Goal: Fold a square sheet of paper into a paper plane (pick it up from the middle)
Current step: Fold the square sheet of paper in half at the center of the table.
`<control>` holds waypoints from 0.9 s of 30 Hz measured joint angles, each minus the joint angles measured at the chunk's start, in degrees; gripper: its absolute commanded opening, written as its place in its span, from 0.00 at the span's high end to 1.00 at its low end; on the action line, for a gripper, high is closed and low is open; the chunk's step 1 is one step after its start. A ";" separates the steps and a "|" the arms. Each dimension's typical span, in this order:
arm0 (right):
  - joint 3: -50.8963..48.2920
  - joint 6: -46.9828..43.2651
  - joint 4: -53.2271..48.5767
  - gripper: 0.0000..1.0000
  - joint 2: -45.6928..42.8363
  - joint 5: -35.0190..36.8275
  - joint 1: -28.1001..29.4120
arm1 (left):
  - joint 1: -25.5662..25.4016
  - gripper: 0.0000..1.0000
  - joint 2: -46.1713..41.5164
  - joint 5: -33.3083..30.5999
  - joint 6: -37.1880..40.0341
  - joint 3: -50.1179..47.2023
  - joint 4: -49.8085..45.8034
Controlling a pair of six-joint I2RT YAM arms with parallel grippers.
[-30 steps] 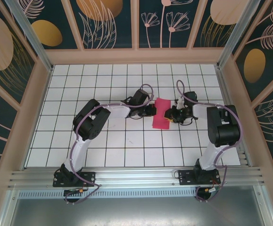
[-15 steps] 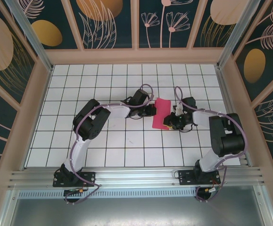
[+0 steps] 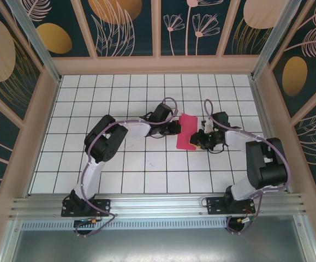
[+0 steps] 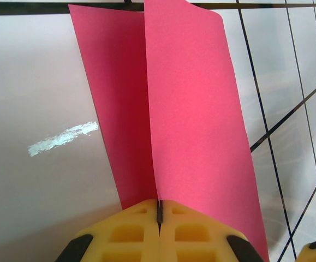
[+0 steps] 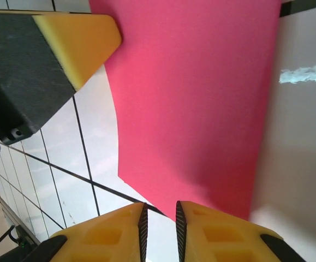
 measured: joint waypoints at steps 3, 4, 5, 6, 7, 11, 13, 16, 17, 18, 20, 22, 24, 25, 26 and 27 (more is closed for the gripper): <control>-1.36 0.02 0.48 0.76 0.13 0.26 0.11 | 0.00 0.97 0.00 0.00 0.00 0.00 0.00; -2.14 0.02 0.70 0.76 0.46 0.61 0.09 | 0.00 0.97 0.00 0.00 0.00 0.00 0.00; -2.84 0.02 0.74 0.76 1.03 0.98 0.09 | 0.00 0.97 0.00 0.00 0.00 0.00 0.00; -3.41 0.02 0.79 0.76 1.77 1.20 0.09 | 0.00 0.97 0.00 0.00 0.00 0.00 0.00; -3.50 0.00 1.20 0.76 2.27 0.79 -0.15 | 0.00 0.97 0.00 0.00 0.00 -0.02 0.04; -3.26 0.02 1.11 0.76 2.19 0.92 -0.13 | 0.04 0.97 0.00 0.15 0.00 -0.07 0.11; -2.84 0.02 0.55 0.75 1.68 1.36 0.02 | 0.07 0.97 0.00 0.24 0.00 -0.09 0.13; -1.03 0.02 -1.22 0.75 0.63 2.32 0.15 | 0.11 0.97 0.00 0.42 0.00 -0.09 0.15; 0.00 0.02 -1.42 0.75 0.35 2.58 0.13 | 0.11 0.97 0.00 0.39 0.00 -0.09 0.15; 1.46 0.09 -1.51 0.75 0.22 2.75 0.02 | 0.11 0.97 0.00 0.39 0.00 -0.09 0.15; 4.26 0.31 -1.20 0.75 0.24 2.91 -0.28 | 0.11 0.97 0.00 0.39 0.00 -0.09 0.15; 6.78 0.46 -0.59 0.75 0.74 2.97 -0.70 | 0.11 0.97 0.00 0.39 0.00 -0.09 0.17; 9.42 0.50 0.57 0.75 2.82 2.93 -0.96 | 0.11 0.97 0.00 0.42 0.00 -0.09 0.17; 10.21 0.59 1.20 0.75 4.20 2.89 -0.96 | 0.11 0.97 0.00 0.42 0.00 -0.09 0.17; 10.49 0.74 1.73 0.75 5.40 2.86 -0.96 | 0.11 0.97 0.00 0.42 0.00 -0.09 0.17; 10.49 0.94 2.25 0.75 6.84 2.82 -0.96 | 0.11 0.97 0.00 0.42 0.00 -0.09 0.17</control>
